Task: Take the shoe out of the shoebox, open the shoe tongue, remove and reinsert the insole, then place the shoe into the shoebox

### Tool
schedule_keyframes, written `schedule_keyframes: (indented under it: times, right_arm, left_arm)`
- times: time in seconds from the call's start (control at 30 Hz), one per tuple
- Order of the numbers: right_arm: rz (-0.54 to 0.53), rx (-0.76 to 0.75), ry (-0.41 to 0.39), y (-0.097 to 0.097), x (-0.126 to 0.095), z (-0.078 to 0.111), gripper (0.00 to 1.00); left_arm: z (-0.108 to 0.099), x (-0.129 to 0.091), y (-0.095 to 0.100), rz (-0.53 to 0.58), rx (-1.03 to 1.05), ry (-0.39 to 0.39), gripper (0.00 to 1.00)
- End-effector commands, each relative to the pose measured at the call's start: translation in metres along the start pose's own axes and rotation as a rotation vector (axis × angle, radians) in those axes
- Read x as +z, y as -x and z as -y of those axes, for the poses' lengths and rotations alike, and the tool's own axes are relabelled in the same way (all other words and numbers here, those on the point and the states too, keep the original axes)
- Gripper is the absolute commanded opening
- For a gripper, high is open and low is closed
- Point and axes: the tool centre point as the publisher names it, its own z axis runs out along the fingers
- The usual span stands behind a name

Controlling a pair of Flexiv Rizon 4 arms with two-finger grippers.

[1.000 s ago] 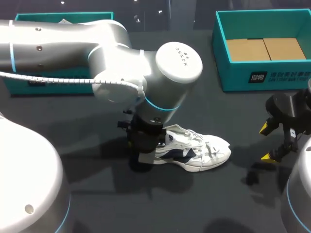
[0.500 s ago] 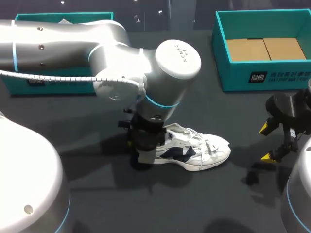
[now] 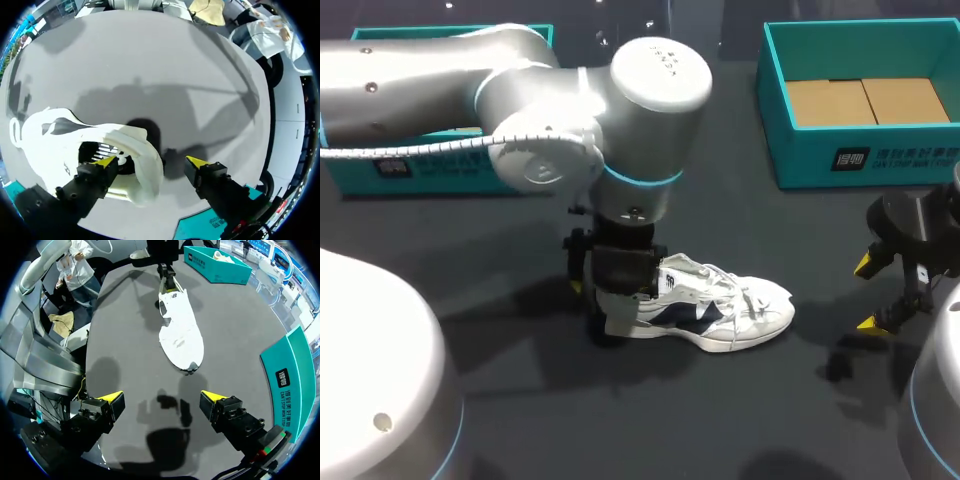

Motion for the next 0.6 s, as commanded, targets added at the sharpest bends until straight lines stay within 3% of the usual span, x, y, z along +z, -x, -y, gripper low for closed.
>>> schedule_keyframes:
  times: [0.03, 0.07, 0.23, 0.4, 0.6]
  right_arm:
    - [0.002, 0.0, -0.001, -0.001, 0.0, 0.0, 1.0]
    - [0.002, 0.0, -0.001, -0.001, 0.0, 0.0, 1.0]
    - [0.002, 0.0, -0.001, -0.001, 0.0, 0.0, 1.0]
    - [0.002, 0.0, -0.001, -0.001, 0.0, 0.0, 1.0]
    - [0.002, 0.0, -0.001, -0.001, 0.0, 0.0, 1.0]
  left_arm:
    - [0.005, -0.031, -0.037, 0.12, -0.017, -0.078, 1.0]
    - [0.008, -0.037, -0.042, 0.146, -0.029, -0.129, 1.0]
    - [0.016, -0.053, -0.057, 0.224, -0.087, -0.226, 1.0]
    - [0.023, -0.061, -0.074, 0.302, -0.182, -0.4, 1.0]
    - [0.023, -0.061, -0.074, 0.302, -0.182, -0.4, 1.0]
